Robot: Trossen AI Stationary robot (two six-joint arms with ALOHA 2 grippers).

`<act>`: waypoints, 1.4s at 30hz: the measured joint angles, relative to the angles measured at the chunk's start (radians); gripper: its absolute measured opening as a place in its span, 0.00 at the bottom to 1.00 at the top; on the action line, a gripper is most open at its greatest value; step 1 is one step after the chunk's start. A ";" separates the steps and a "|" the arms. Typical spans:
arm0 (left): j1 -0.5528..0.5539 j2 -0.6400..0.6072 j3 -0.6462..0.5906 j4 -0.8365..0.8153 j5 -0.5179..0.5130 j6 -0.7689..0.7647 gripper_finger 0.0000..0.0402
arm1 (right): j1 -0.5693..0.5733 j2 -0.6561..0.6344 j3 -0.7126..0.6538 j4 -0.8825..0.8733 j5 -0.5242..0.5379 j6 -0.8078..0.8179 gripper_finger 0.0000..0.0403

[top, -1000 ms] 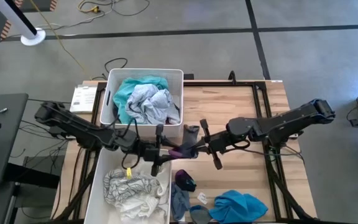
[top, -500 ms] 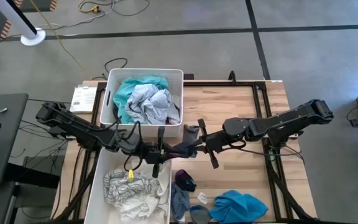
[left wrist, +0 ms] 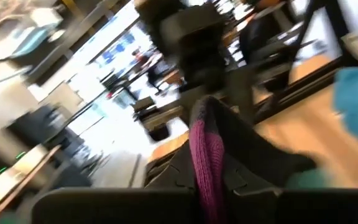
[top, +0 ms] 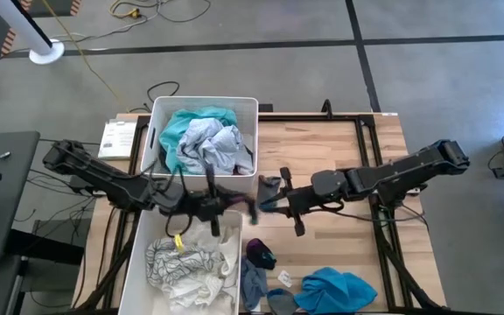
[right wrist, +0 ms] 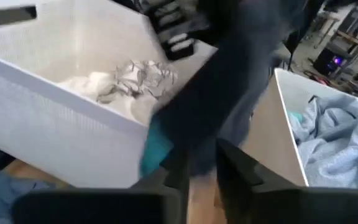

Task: Sort clothes
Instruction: Put the right dark blue sock into the top white laundry bin

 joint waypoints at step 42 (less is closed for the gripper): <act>0.536 -0.316 0.000 -1.196 0.097 -0.734 0.02 | 0.174 0.251 0.000 -0.154 0.007 0.278 0.55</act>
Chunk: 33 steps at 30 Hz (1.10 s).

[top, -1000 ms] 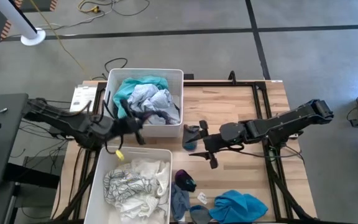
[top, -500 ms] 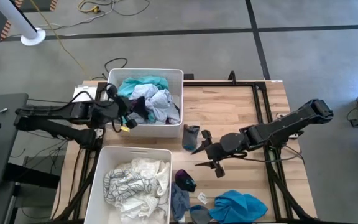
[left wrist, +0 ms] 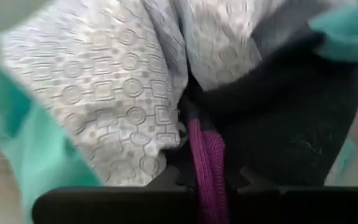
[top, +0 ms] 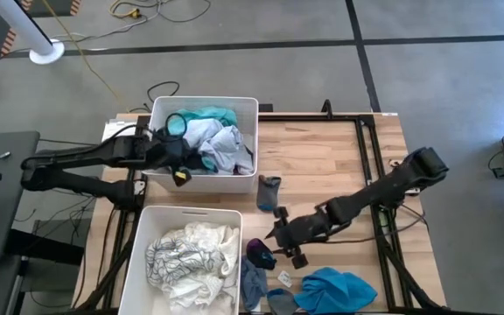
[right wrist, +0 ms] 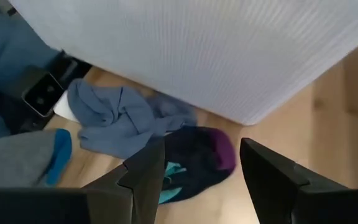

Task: Sort clothes
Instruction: Put the right dark blue sock into the top white laundry bin

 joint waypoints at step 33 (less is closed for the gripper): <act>0.029 0.031 0.083 -0.021 0.116 0.002 0.40 | 0.001 0.375 0.003 0.161 -0.092 0.071 0.03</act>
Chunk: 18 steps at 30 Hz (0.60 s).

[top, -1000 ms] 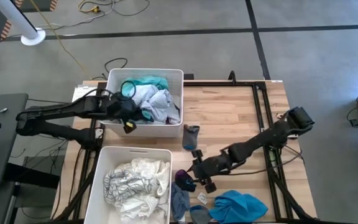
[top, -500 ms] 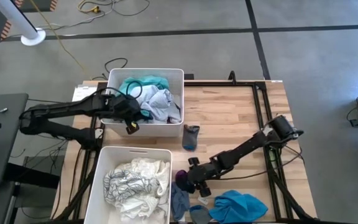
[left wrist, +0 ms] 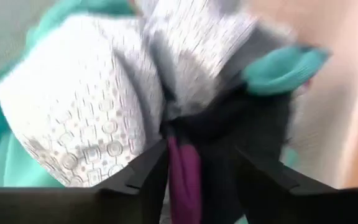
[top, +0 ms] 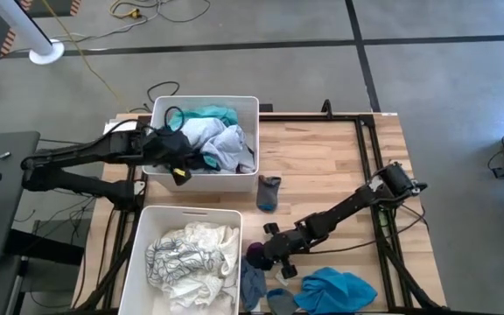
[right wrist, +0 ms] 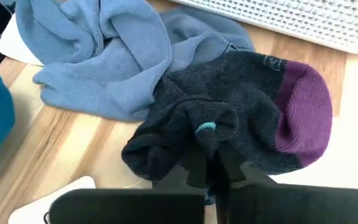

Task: Sort clothes
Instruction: Put the right dark blue sock into the top white laundry bin, then put the dark blue sock into the top white laundry bin

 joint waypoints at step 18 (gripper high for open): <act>-0.335 -0.131 0.023 0.340 0.025 0.062 0.48 | 0.001 -0.291 -0.005 -0.147 0.050 -0.130 0.02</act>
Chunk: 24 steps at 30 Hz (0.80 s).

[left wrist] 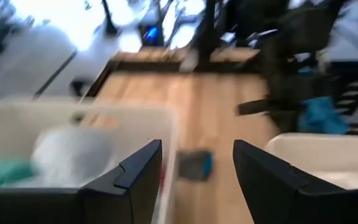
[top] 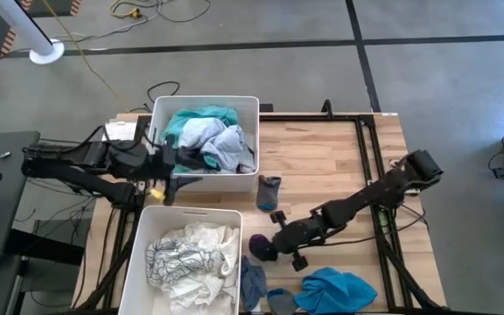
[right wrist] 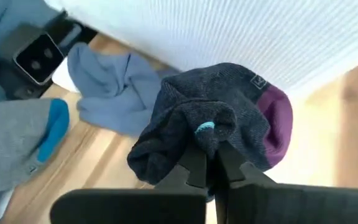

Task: Sort clothes
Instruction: Put the dark blue sock into the top white laundry bin

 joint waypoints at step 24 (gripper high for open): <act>-0.296 0.218 0.000 0.353 -0.001 0.275 0.48 | 0.001 -0.401 0.001 -0.044 0.149 -0.233 0.02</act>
